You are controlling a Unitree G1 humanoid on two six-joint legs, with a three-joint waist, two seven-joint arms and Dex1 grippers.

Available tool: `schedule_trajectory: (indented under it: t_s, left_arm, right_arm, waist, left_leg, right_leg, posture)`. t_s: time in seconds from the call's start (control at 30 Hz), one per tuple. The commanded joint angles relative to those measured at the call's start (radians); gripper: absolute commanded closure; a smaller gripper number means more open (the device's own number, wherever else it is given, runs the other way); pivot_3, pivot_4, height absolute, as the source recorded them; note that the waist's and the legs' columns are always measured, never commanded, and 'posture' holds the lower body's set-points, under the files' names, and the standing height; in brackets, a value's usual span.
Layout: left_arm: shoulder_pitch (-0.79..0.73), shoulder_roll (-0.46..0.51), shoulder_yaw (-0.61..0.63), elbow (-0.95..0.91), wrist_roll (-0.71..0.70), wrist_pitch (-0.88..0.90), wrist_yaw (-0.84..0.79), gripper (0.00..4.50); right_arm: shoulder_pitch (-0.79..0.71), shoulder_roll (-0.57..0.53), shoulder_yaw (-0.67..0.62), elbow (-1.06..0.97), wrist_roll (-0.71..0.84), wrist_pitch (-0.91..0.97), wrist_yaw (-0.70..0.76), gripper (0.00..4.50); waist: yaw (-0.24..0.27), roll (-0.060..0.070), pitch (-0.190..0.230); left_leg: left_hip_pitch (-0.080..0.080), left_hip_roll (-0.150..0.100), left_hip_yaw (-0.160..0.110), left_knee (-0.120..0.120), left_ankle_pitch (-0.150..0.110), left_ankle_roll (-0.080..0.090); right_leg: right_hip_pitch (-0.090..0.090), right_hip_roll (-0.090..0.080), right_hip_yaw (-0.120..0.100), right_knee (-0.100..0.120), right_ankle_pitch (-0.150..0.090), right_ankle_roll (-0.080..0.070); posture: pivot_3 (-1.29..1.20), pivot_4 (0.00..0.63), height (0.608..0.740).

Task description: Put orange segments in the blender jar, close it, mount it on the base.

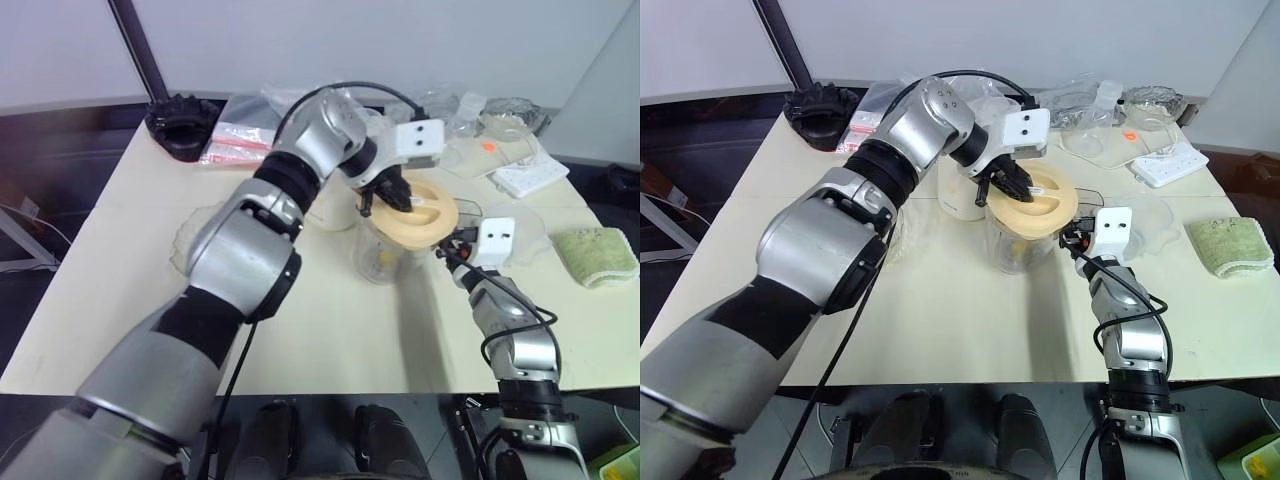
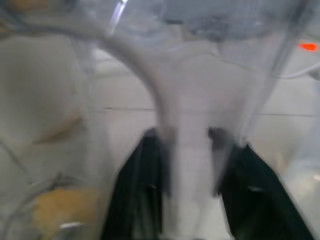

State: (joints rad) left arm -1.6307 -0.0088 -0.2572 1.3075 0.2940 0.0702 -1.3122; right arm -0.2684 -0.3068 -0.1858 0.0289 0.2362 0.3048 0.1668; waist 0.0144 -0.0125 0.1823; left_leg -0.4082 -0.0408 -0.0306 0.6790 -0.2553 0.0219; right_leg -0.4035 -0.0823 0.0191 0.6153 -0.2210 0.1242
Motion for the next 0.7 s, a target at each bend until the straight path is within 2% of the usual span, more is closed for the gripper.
schedule_trajectory:
  t_s: [0.03, 0.33, 0.5, 0.7]
  left_arm:
    - [0.05, -0.013, -0.051, 0.04, 0.052, -0.003, -0.003, 4.26]
    - [0.084, -0.01, -0.035, 0.039, 0.038, 0.031, 0.032, 4.26]
    - [0.109, -0.029, -0.027, 0.033, 0.039, 0.116, 0.146, 4.26]
    - [0.145, -0.052, -0.02, 0.016, 0.022, 0.181, 0.19, 4.26]
  right_arm:
    - [-0.004, -0.007, -0.038, -0.011, -0.019, -0.021, -0.032, 3.61]
    - [-0.008, -0.006, -0.03, -0.02, -0.025, -0.012, -0.036, 3.61]
    - [-0.013, -0.008, -0.027, -0.018, -0.027, -0.012, -0.038, 3.61]
    - [-0.027, -0.004, -0.018, -0.006, -0.03, -0.016, -0.04, 3.61]
  waist:
    - [-0.001, 0.0, 0.0]
    - [-0.001, 0.001, -0.002]
    - [0.001, 0.002, -0.004]
    - [0.002, 0.002, -0.009]
  left_leg:
    - [0.0, 0.0, 0.0, 0.0, 0.0, 0.0]
    - [0.0, 0.0, 0.0, 0.0, 0.0, 0.0]
    - [0.001, 0.0, -0.001, 0.0, 0.0, 0.0]
    - [0.008, -0.001, -0.003, 0.0, -0.001, 0.0]
  right_leg:
    - [0.0, 0.0, 0.0, 0.0, 0.0, 0.0]
    - [0.0, 0.0, 0.0, 0.0, 0.0, 0.0]
    - [0.001, 0.0, 0.0, 0.0, 0.0, 0.0]
    - [0.011, -0.002, -0.002, -0.004, -0.002, 0.0]
  posture:
    - [0.0, 0.15, 0.74]
    - [0.0, 0.15, 0.74]
    - [0.0, 0.15, 0.74]
    - [0.0, 0.15, 0.74]
